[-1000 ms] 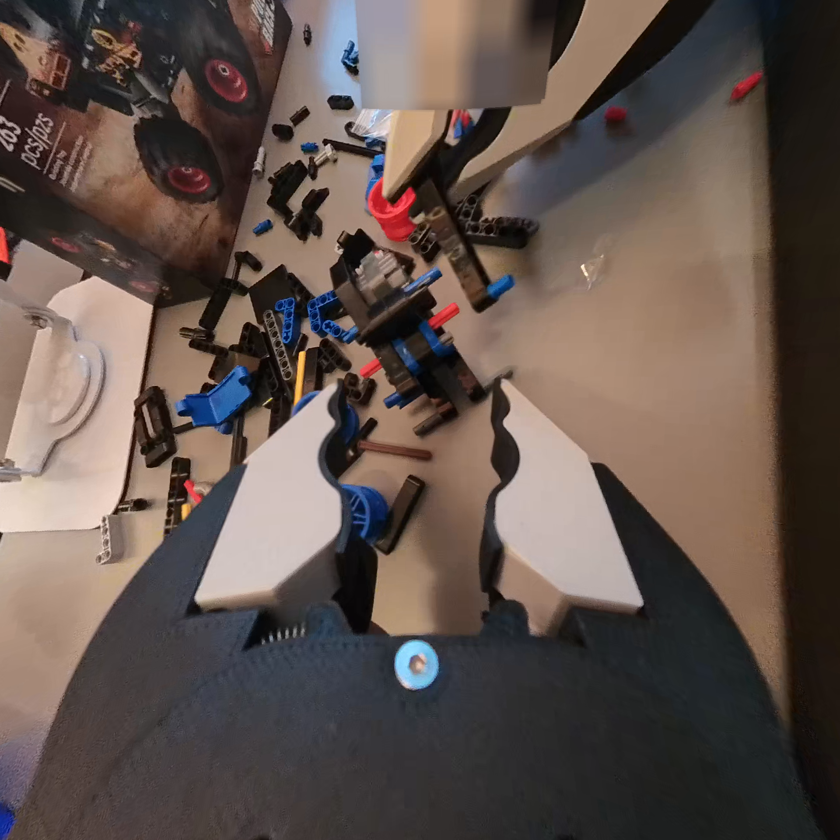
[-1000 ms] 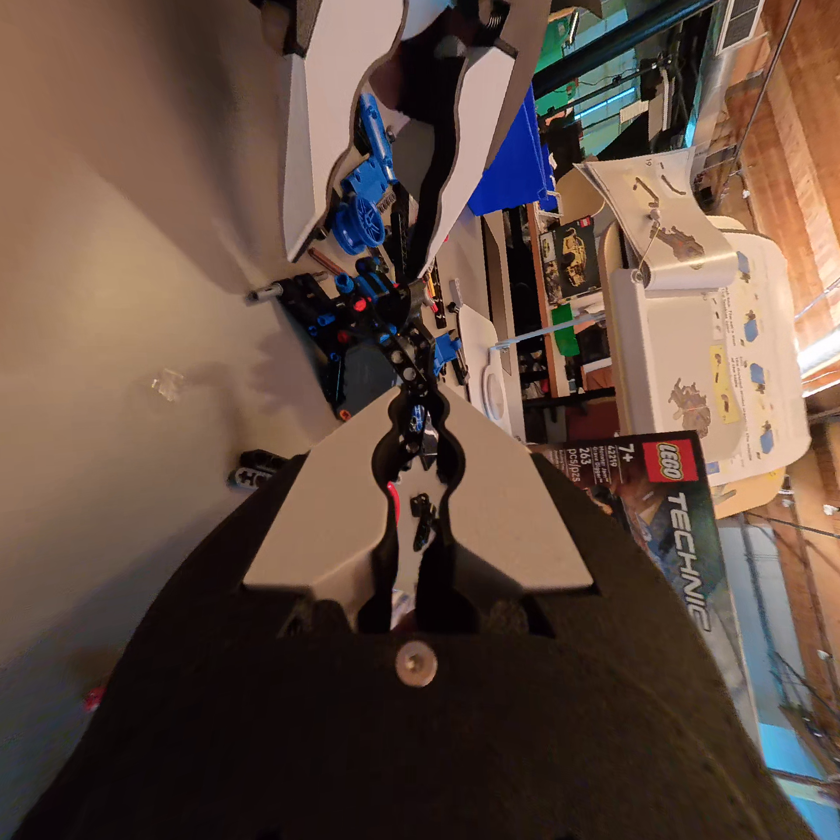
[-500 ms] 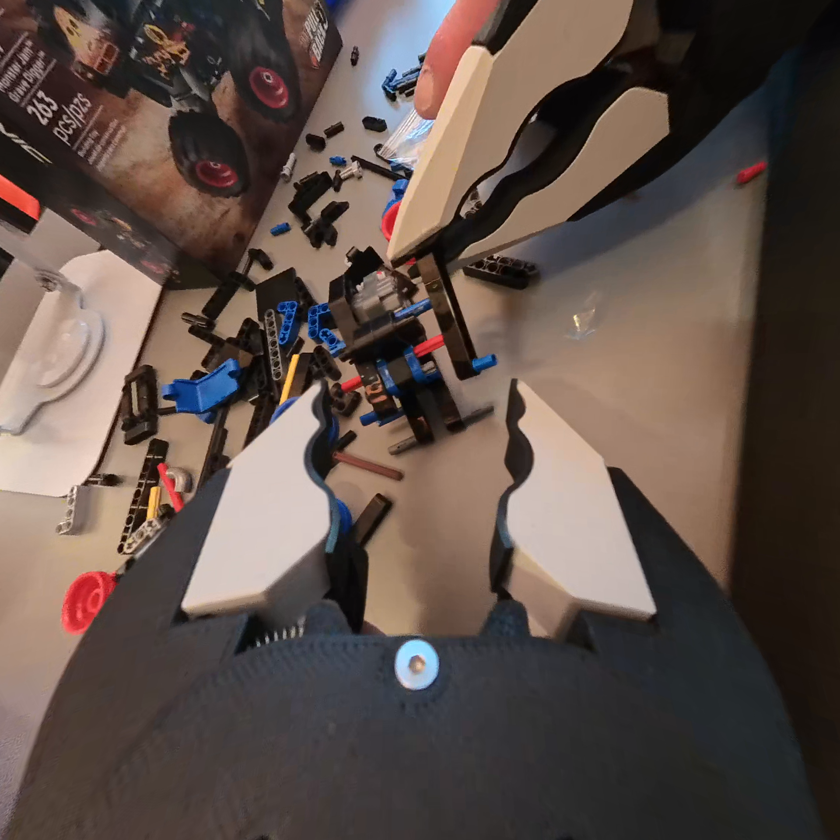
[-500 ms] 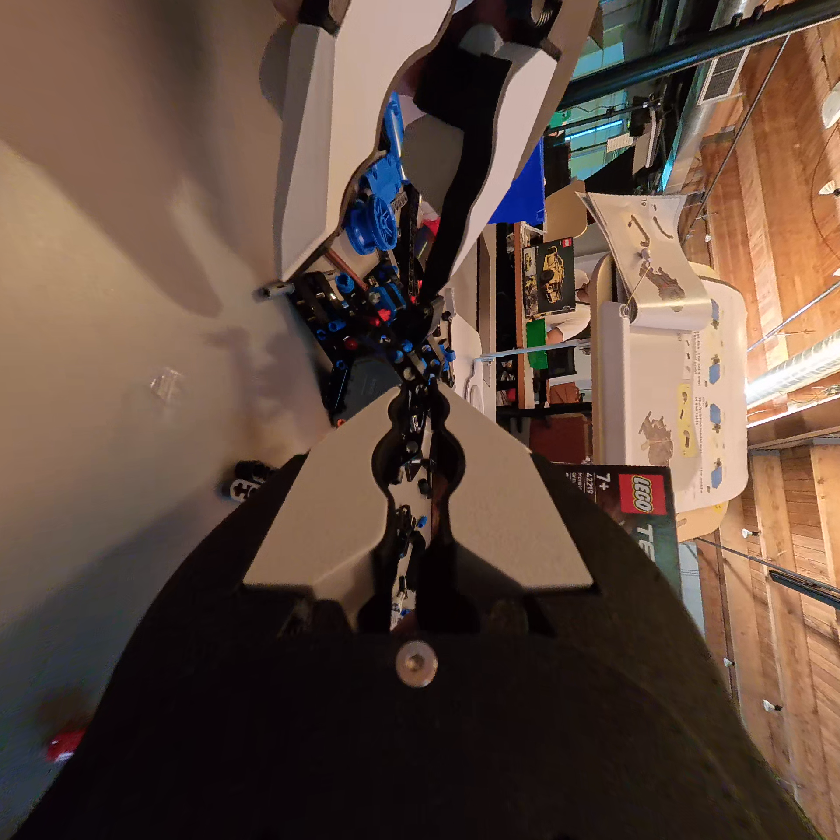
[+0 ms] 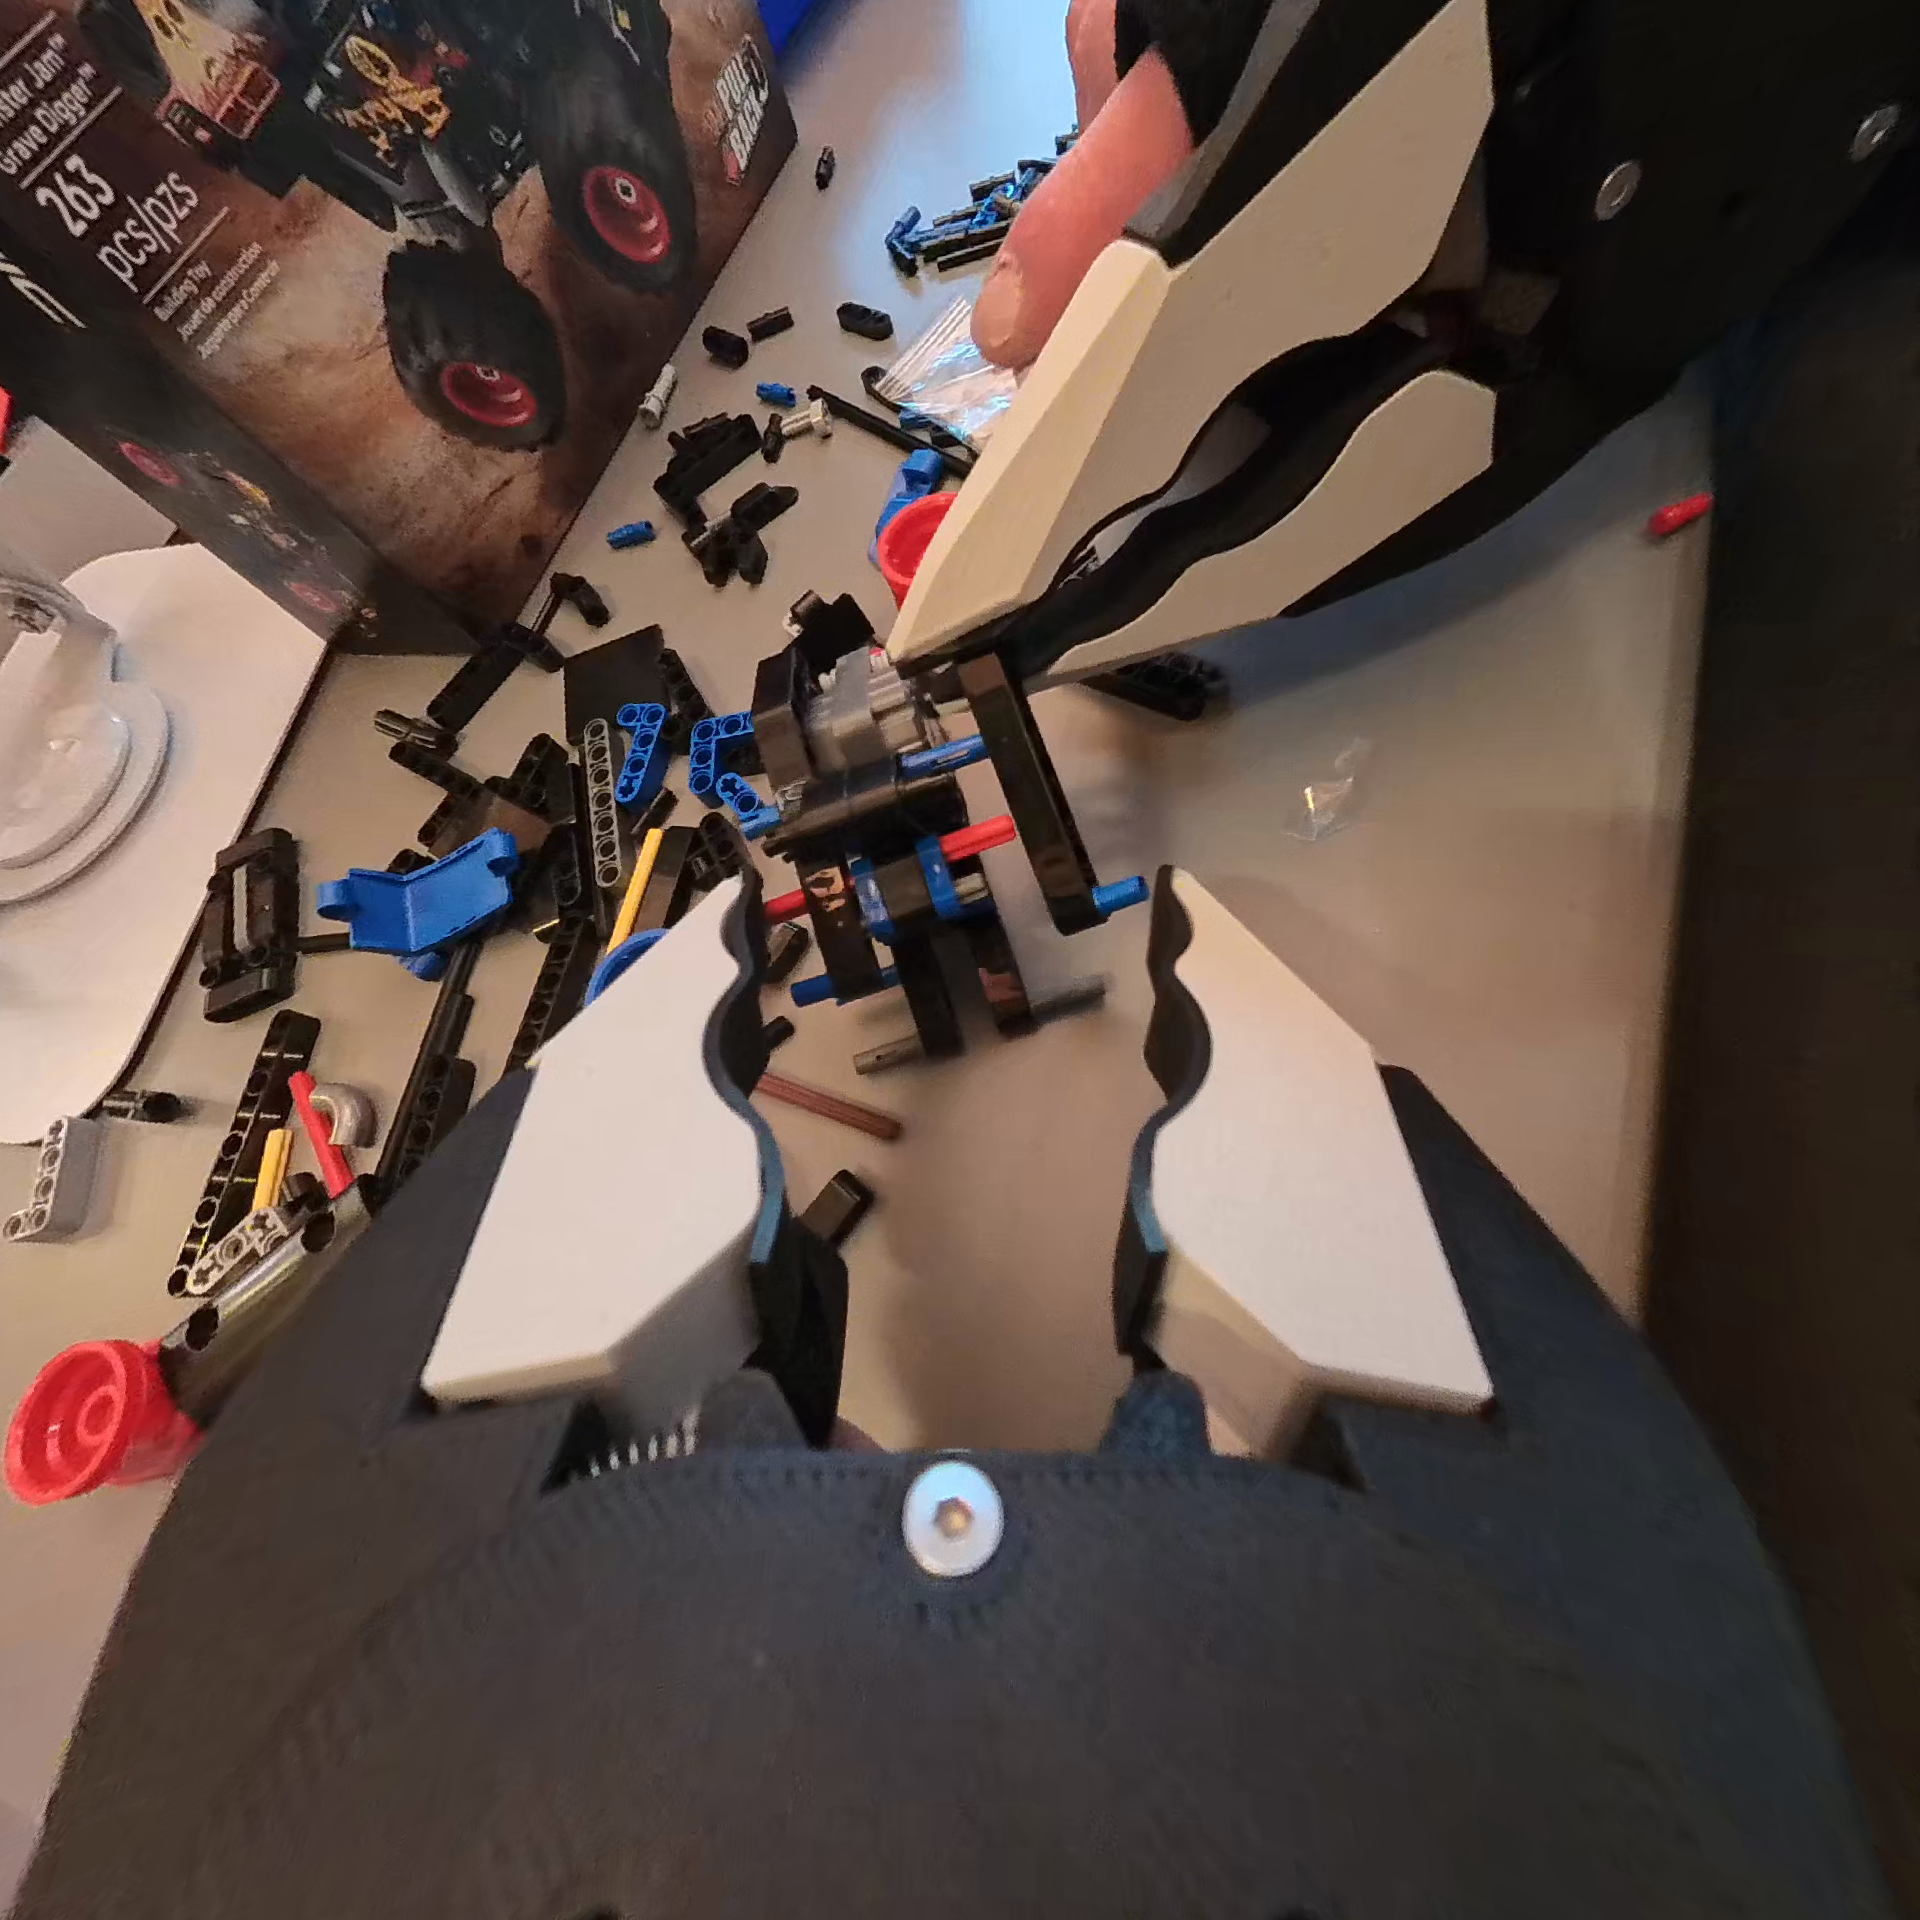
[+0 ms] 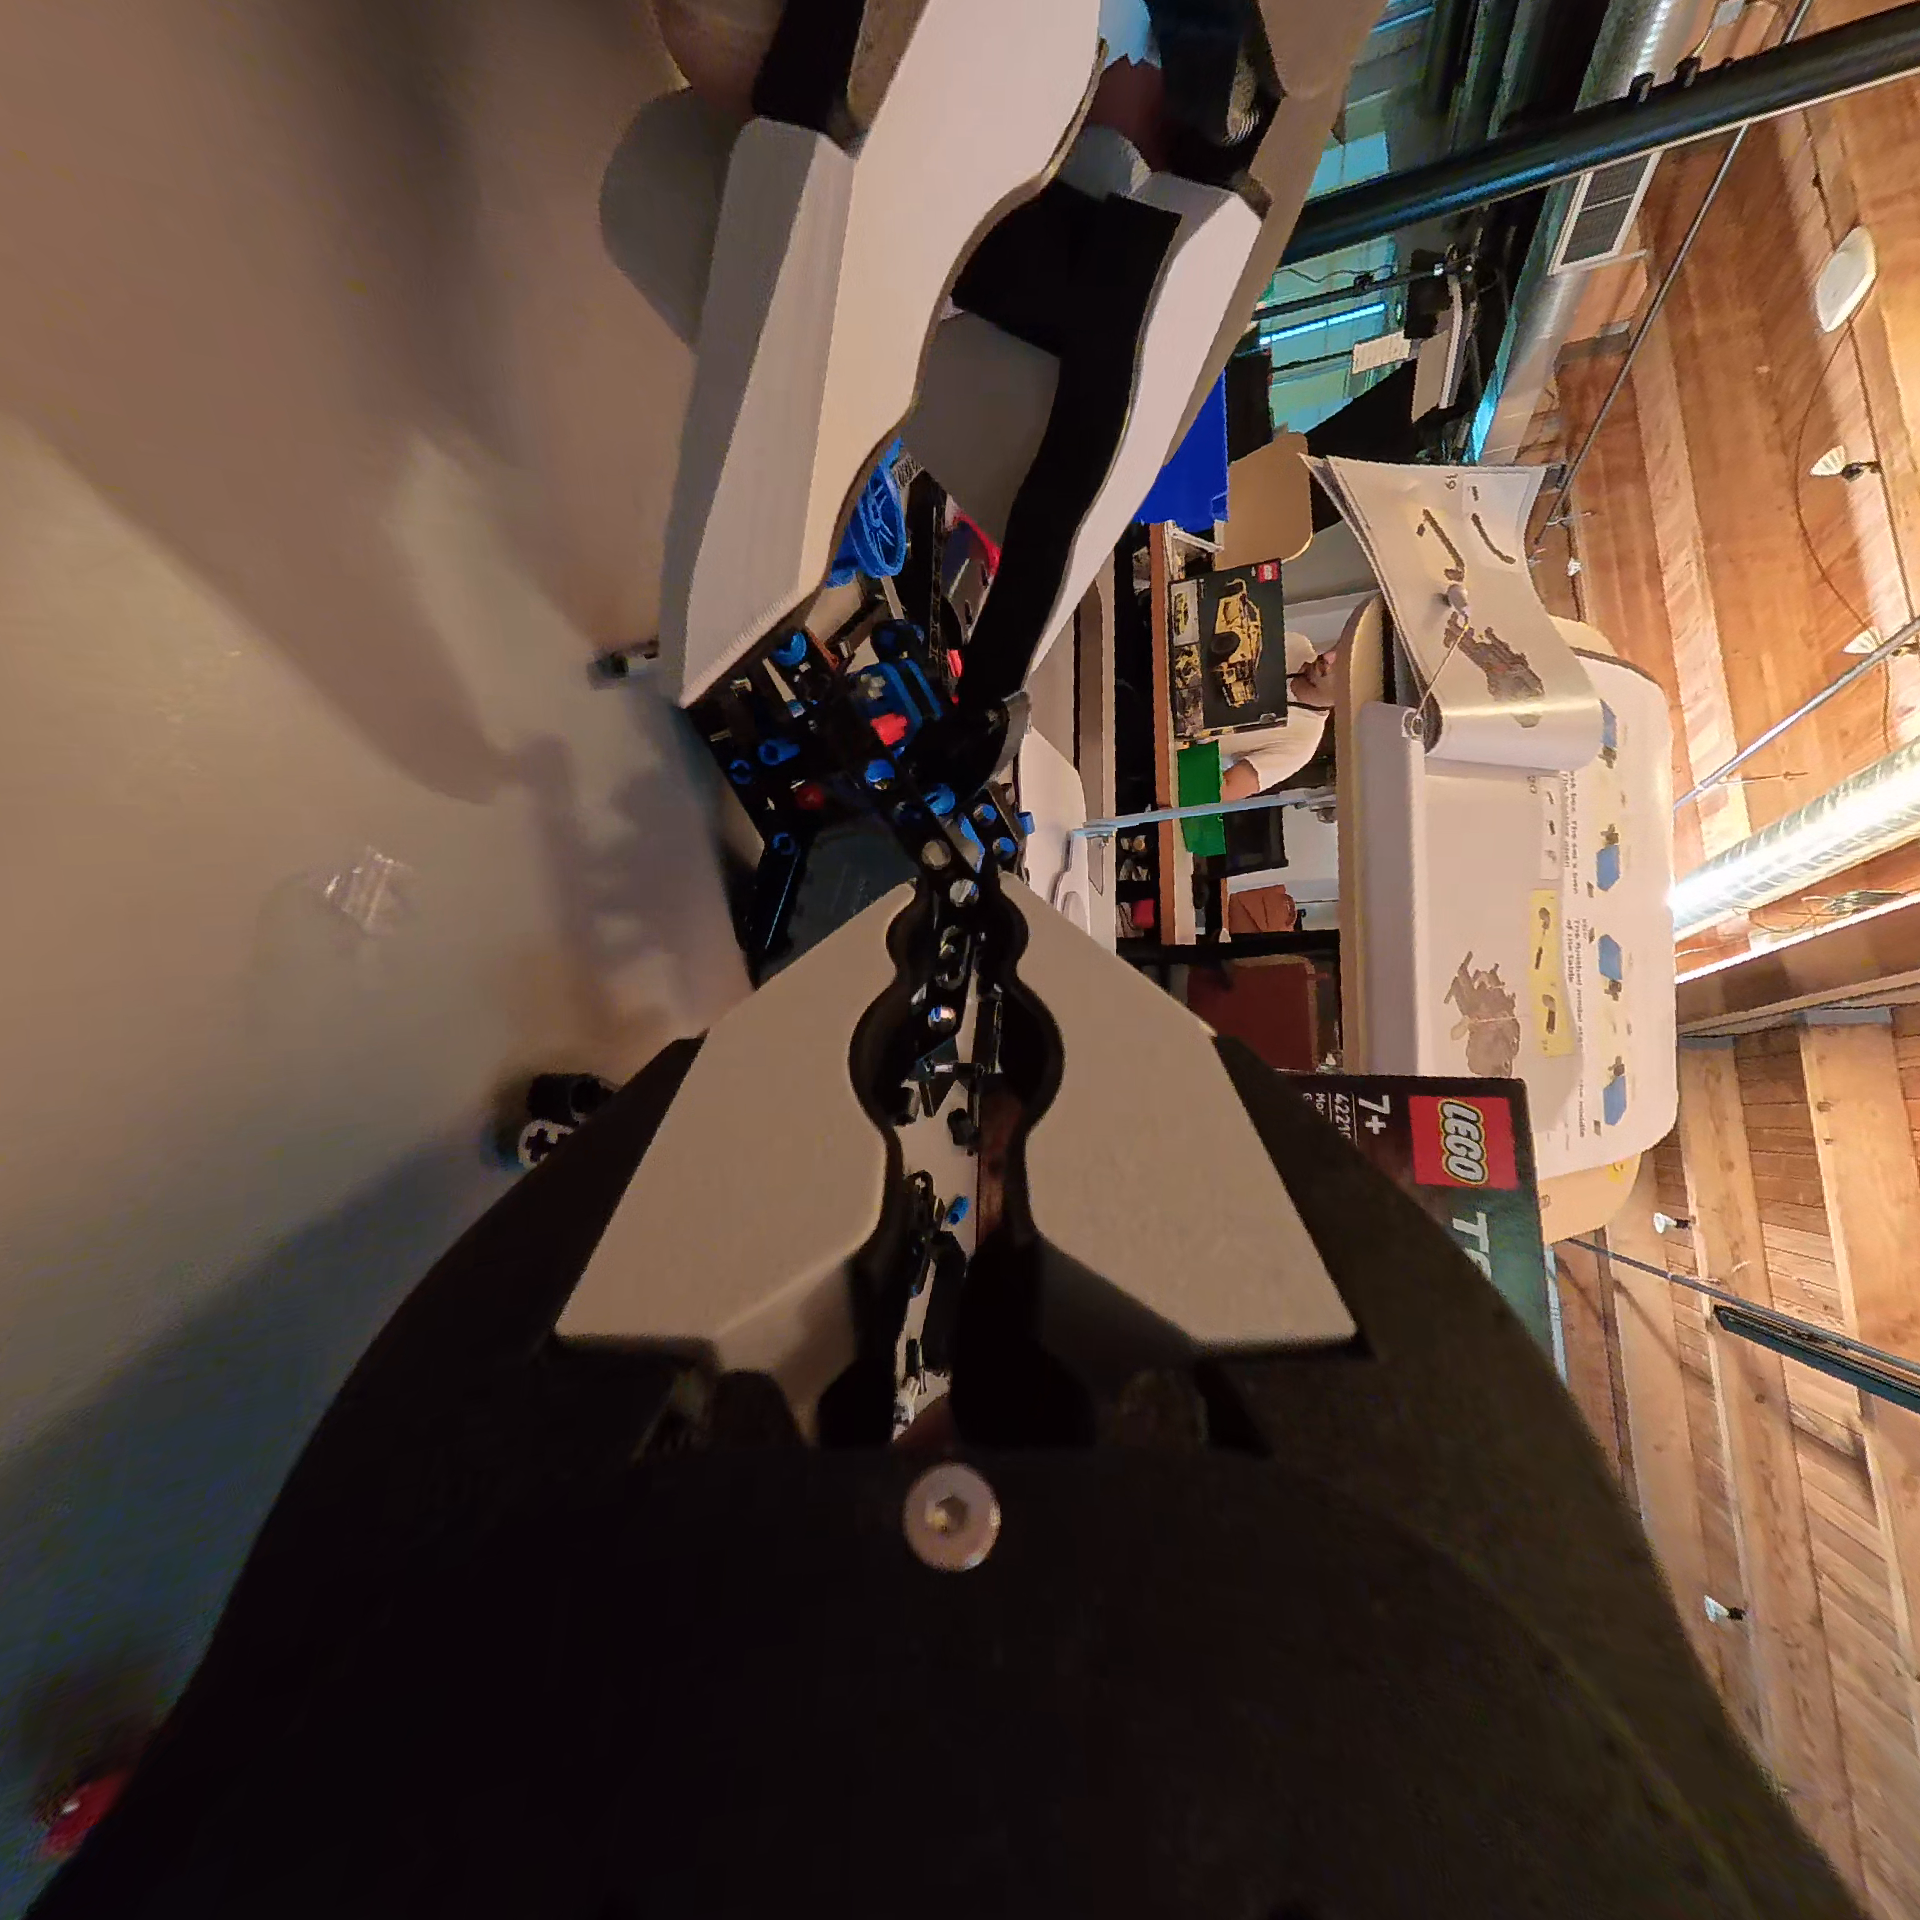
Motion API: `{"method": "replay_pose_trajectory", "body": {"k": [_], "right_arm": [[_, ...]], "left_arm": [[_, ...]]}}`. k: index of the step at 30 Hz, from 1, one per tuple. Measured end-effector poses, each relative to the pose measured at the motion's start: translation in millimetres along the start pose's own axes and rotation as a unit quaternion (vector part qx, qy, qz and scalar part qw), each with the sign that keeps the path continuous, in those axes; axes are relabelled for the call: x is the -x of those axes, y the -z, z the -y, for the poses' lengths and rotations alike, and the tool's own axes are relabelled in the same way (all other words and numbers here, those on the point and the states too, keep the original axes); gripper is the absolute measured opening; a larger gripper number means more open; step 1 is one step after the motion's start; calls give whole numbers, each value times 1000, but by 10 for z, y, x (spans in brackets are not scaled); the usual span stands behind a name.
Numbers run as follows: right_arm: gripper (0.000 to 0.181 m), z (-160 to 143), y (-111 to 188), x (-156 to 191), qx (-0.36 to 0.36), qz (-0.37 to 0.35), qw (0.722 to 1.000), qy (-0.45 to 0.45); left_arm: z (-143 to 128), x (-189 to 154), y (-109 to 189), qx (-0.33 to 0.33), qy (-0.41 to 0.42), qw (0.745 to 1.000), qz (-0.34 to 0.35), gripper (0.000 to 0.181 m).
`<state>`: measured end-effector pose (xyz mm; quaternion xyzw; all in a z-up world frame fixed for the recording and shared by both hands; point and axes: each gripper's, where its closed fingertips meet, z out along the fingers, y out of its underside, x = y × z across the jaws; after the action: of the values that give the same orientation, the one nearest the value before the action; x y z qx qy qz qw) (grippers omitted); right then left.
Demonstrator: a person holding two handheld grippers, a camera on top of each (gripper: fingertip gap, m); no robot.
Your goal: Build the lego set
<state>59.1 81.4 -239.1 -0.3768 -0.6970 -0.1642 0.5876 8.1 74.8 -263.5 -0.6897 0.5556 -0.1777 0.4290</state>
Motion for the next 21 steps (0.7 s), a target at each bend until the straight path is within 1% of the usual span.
{"method": "replay_pose_trajectory", "body": {"k": [9,12,13,21], "right_arm": [[7,-35,-1,-29,13,-18,1000,13],[8,-41,-7,-10,17,-16,1000,16],[10,-45,-11,0,19,-15,1000,19],[11,-48,-20,6,21,-10,1000,19]], "left_arm": [[-3,32,-21,-2,-1,1000,17,69],[-16,42,-25,1,-15,1000,26,68],[-14,53,-23,0,-20,999,31,63],[-9,55,-32,-3,-28,999,33,61]]}}
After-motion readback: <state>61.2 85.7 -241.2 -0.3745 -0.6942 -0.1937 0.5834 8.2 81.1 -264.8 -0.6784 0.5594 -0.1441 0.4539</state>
